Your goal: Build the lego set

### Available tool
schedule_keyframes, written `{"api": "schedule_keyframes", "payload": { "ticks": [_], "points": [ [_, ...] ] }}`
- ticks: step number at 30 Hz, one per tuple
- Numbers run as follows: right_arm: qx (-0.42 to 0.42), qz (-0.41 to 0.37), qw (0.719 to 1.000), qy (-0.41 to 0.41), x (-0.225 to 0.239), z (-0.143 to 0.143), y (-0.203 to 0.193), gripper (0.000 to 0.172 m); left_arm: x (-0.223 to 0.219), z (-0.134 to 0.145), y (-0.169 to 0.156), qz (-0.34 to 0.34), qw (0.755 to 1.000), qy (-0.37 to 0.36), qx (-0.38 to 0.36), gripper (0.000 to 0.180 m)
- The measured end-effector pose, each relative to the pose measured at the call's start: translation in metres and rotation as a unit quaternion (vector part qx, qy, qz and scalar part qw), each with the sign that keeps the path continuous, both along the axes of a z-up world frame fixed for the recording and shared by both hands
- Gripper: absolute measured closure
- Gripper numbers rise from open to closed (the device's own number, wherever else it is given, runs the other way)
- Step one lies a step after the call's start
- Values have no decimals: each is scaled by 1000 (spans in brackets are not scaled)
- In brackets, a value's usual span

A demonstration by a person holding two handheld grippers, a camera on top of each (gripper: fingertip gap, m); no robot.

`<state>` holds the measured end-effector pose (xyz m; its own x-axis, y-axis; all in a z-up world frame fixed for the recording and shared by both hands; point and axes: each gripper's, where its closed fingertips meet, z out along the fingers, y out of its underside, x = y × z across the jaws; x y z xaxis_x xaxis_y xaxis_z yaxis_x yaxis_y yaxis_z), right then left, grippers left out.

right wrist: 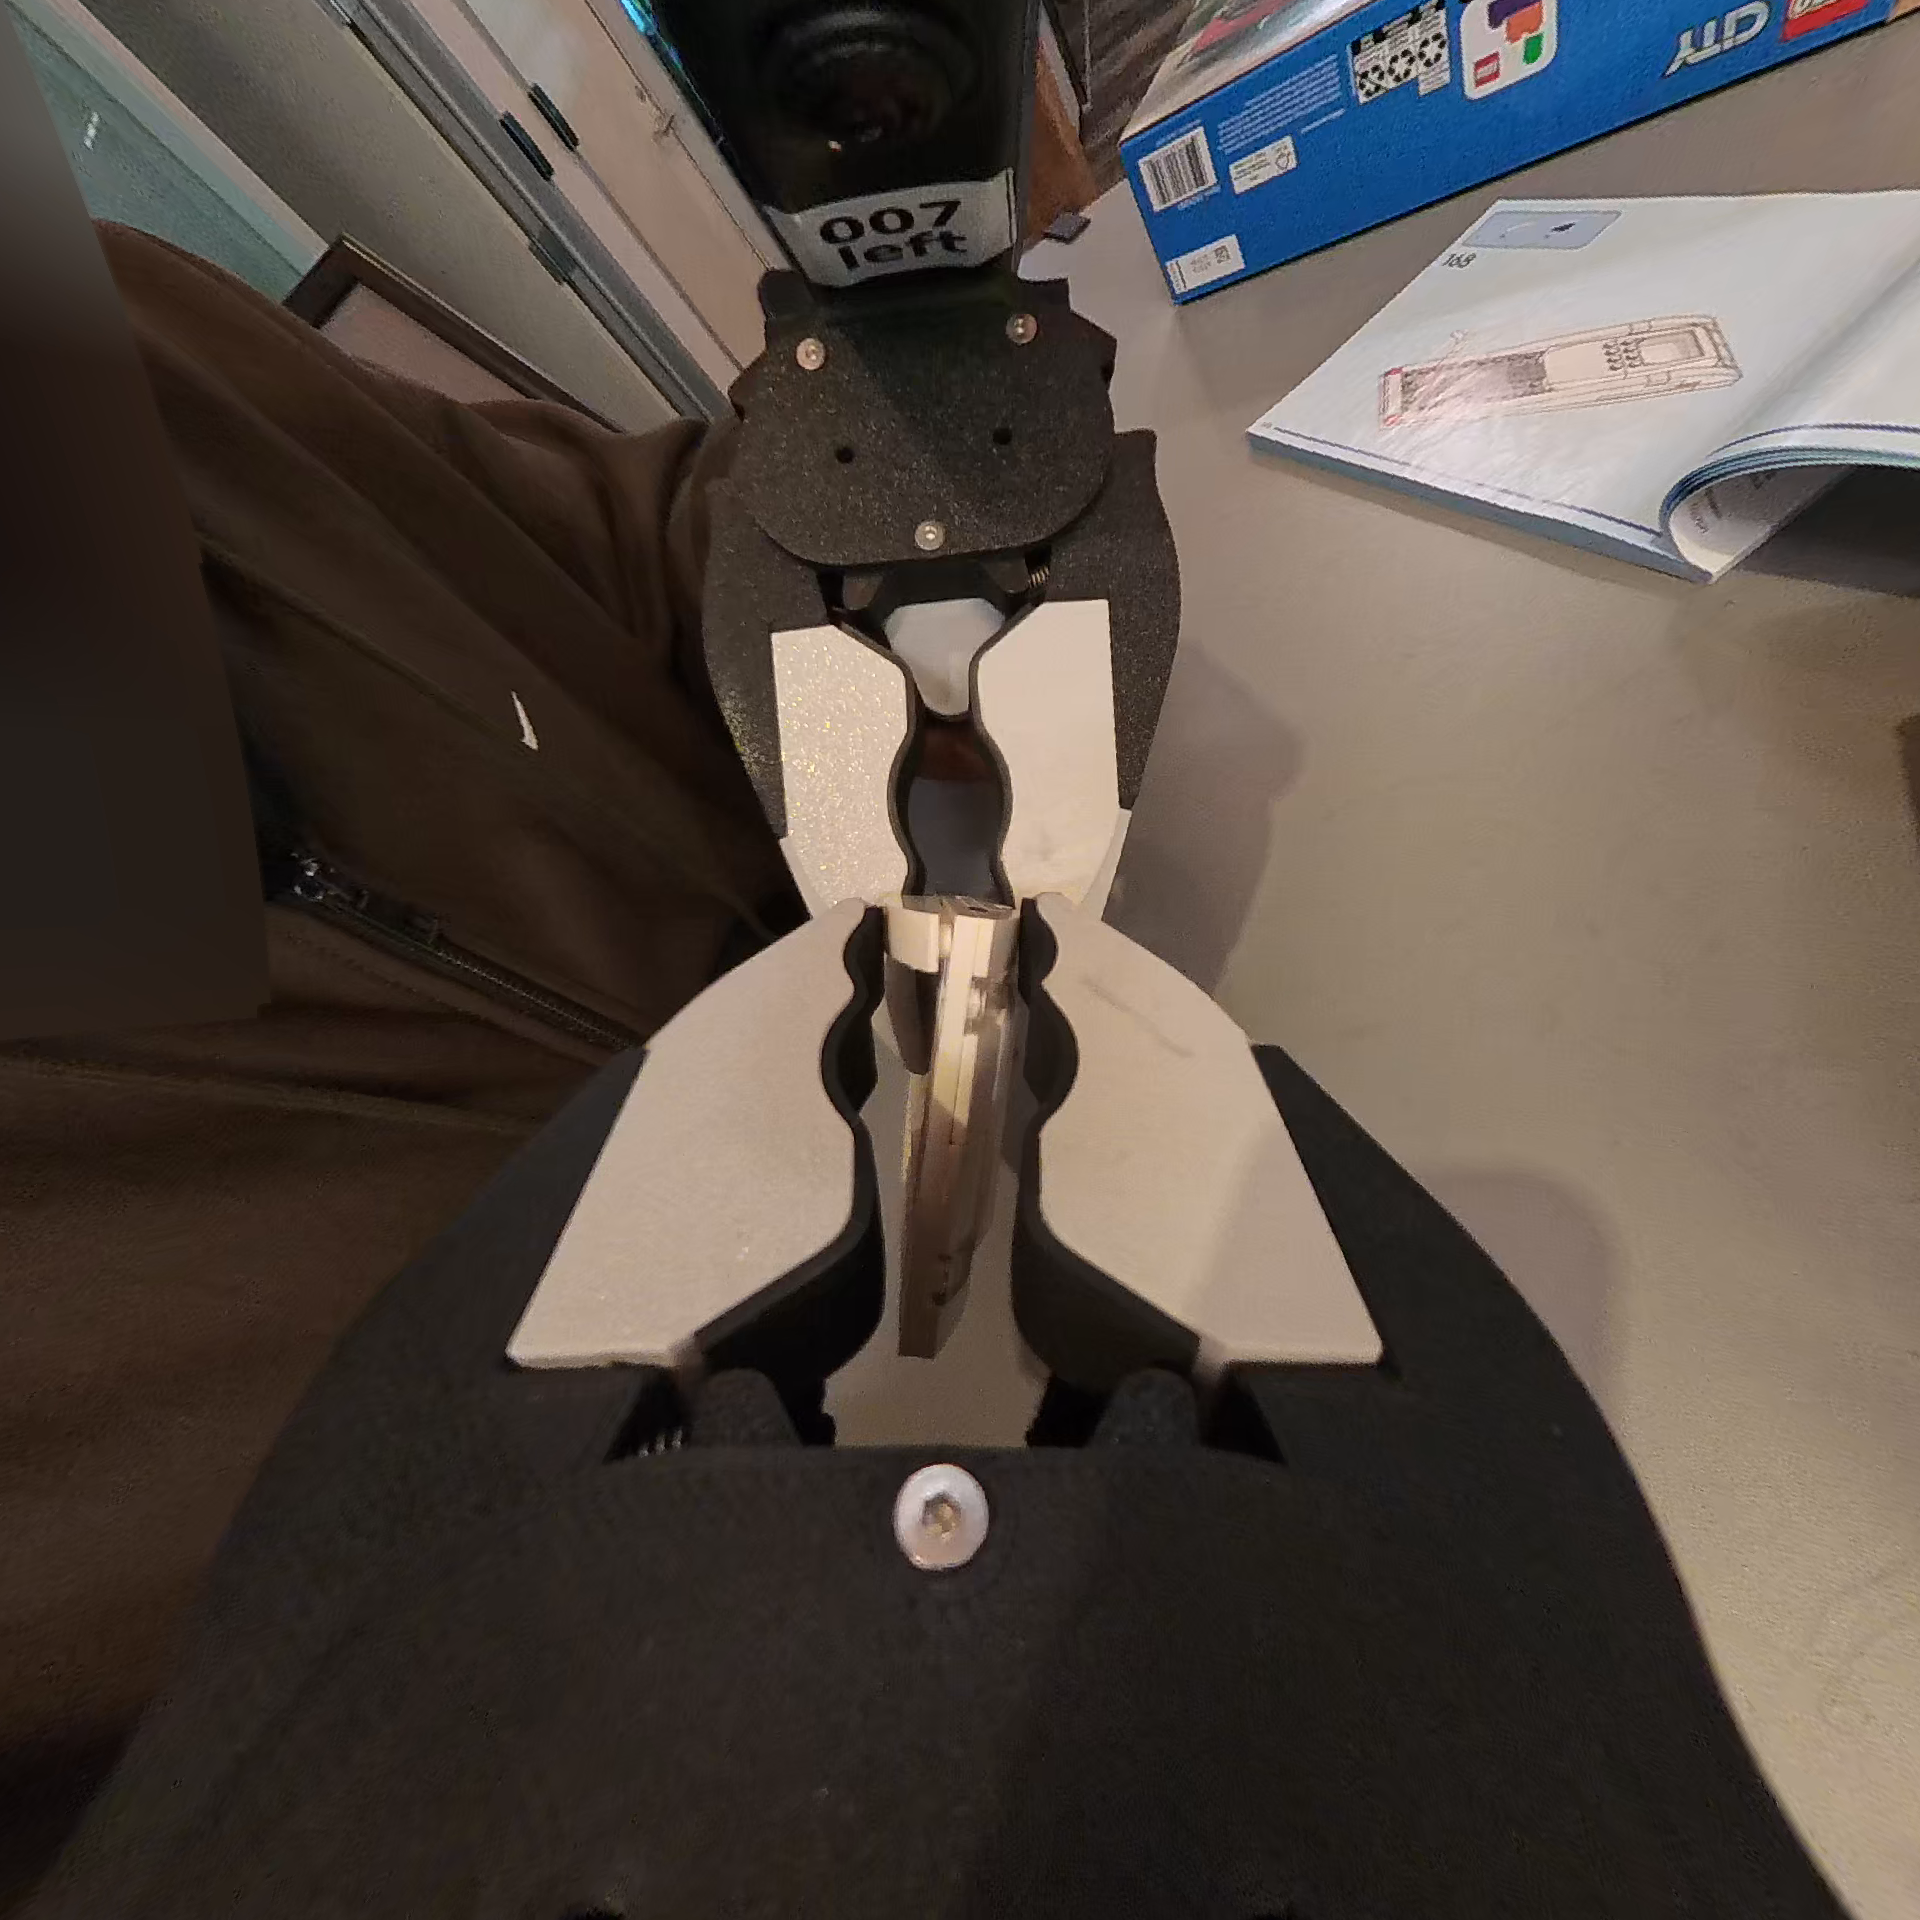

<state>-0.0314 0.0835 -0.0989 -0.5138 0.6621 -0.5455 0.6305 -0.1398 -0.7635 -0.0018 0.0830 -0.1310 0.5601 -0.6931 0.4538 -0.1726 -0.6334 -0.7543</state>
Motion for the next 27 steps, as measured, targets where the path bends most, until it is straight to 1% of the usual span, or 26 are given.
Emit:
{"api": "schedule_keyframes", "payload": {
  "ticks": [4, 8, 11, 13, 14, 15, 16, 19, 22, 27],
  "points": [
    [-14, -8, 1000, -8, 1, -1, 0, 147, 0, -1, 0, 1, 1000, 10, 4, 165],
    [-2, -11, 1000, -7, 2, -1, 0, 147, 3, 1, 0, -7, 1000, -14, 18, 163],
    [18, -19, 1000, 1, 2, 0, 4, 147, 2, 11, 1, 1, 997, -71, 35, 147],
    [22, -18, 1000, 5, 3, 0, 4, 147, -2, 19, 4, 15, 992, -116, 50, 147],
    [24, -17, 1000, 8, 4, 1, 3, 147, -4, 22, 5, 21, 989, -135, 54, 151],
    [26, -18, 999, 12, 3, 2, 3, 147, -4, 24, 4, 21, 987, -150, 56, 155],
    [29, -19, 999, 14, 3, 3, 3, 147, -4, 24, 4, 23, 986, -157, 57, 155],
    [32, -17, 999, 14, 4, 3, 3, 147, -3, 24, 4, 25, 985, -157, 70, 155],
    [27, -16, 999, 14, 5, 4, 1, 147, -2, 25, 3, 19, 984, -162, 68, 155],
    [12, -23, 1000, 8, 7, 3, 1, 147, -1, 24, 2, 15, 987, -146, 66, 156]
  ]
}}
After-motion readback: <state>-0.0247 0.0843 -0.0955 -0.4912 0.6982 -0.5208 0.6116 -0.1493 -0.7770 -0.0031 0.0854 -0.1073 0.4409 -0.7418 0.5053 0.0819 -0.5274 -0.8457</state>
